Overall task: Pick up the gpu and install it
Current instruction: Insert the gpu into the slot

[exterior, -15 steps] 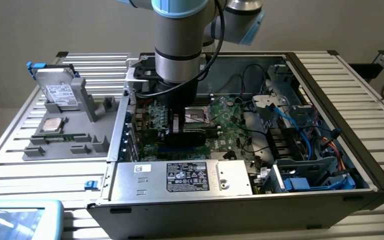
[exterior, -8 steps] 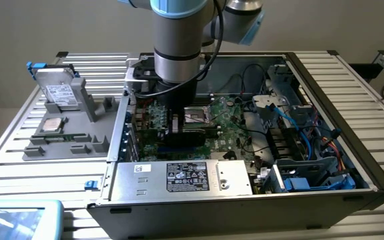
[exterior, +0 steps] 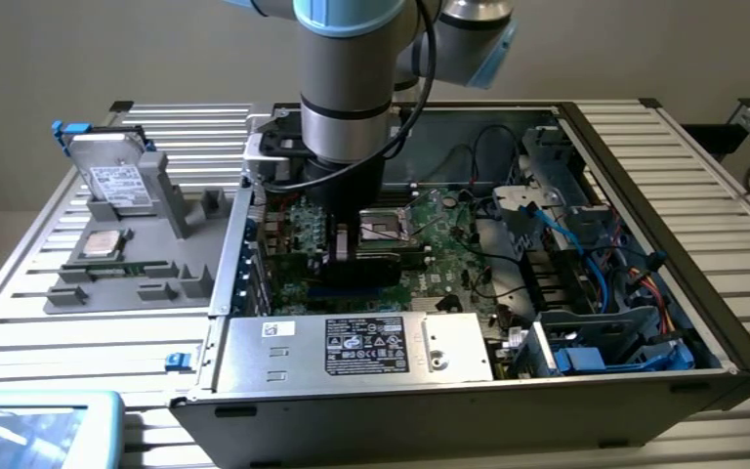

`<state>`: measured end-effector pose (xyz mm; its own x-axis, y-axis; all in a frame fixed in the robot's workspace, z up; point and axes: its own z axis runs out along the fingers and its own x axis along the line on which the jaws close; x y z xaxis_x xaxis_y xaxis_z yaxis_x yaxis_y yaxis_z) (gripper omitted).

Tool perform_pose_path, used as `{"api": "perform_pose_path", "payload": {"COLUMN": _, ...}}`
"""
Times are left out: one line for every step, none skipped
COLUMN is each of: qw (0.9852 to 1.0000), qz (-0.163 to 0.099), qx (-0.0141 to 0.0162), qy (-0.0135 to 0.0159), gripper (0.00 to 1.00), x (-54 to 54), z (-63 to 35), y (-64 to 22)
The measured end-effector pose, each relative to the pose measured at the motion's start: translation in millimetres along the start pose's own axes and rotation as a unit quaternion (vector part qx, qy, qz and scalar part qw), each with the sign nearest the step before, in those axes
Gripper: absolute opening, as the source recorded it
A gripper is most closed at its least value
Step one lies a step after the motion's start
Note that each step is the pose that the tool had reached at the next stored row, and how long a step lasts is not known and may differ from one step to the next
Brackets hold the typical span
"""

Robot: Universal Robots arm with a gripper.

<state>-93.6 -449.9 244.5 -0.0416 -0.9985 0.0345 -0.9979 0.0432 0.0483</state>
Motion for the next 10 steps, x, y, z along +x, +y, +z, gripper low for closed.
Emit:
{"api": "perform_pose_path", "payload": {"qw": 1.0000, "qz": 0.000, "qx": 0.0000, "qy": 0.0000, "gripper": 0.28, "x": 0.0, "z": 0.3, "y": 0.0}}
{"api": "perform_pose_path", "payload": {"qw": 1.0000, "qz": 0.000, "qx": -0.0001, "qy": 0.0001, "gripper": 0.28, "x": 0.0, "z": 0.4, "y": 0.0}}
{"api": "perform_pose_path", "payload": {"qw": 1.0000, "qz": 0.000, "qx": -0.0001, "qy": 0.0001, "gripper": 0.28, "x": 0.0, "z": 0.4, "y": 0.0}}
{"api": "perform_pose_path", "payload": {"qw": 1.0000, "qz": 0.000, "qx": 0.0000, "qy": 0.0000, "gripper": 0.28, "x": -0.1, "z": 0.5, "y": 0.0}}
{"api": "perform_pose_path", "payload": {"qw": 1.0000, "qz": 0.000, "qx": 0.0000, "qy": 0.0000, "gripper": 0.28, "x": -0.1, "z": 0.5, "y": -0.1}}
{"api": "perform_pose_path", "payload": {"qw": 1.0000, "qz": 0.000, "qx": 0.0000, "qy": -0.0001, "gripper": 0.28, "x": -0.1, "z": 0.6, "y": 0.0}}
{"api": "perform_pose_path", "payload": {"qw": 1.0000, "qz": 0.000, "qx": 0.0001, "qy": -0.0001, "gripper": 0.28, "x": -0.1, "z": 0.6, "y": -0.1}}
{"api": "perform_pose_path", "payload": {"qw": 1.0000, "qz": 0.000, "qx": 0.0001, "qy": -0.0001, "gripper": 0.28, "x": -0.1, "z": 0.6, "y": 0.0}}
{"api": "perform_pose_path", "payload": {"qw": 1.0000, "qz": 0.000, "qx": 0.0001, "qy": -0.0001, "gripper": 0.28, "x": -0.1, "z": 0.6, "y": 0.0}}
{"api": "perform_pose_path", "payload": {"qw": 1.0000, "qz": 0.000, "qx": 0.0001, "qy": -0.0001, "gripper": 0.28, "x": -0.1, "z": 0.6, "y": 0.0}}
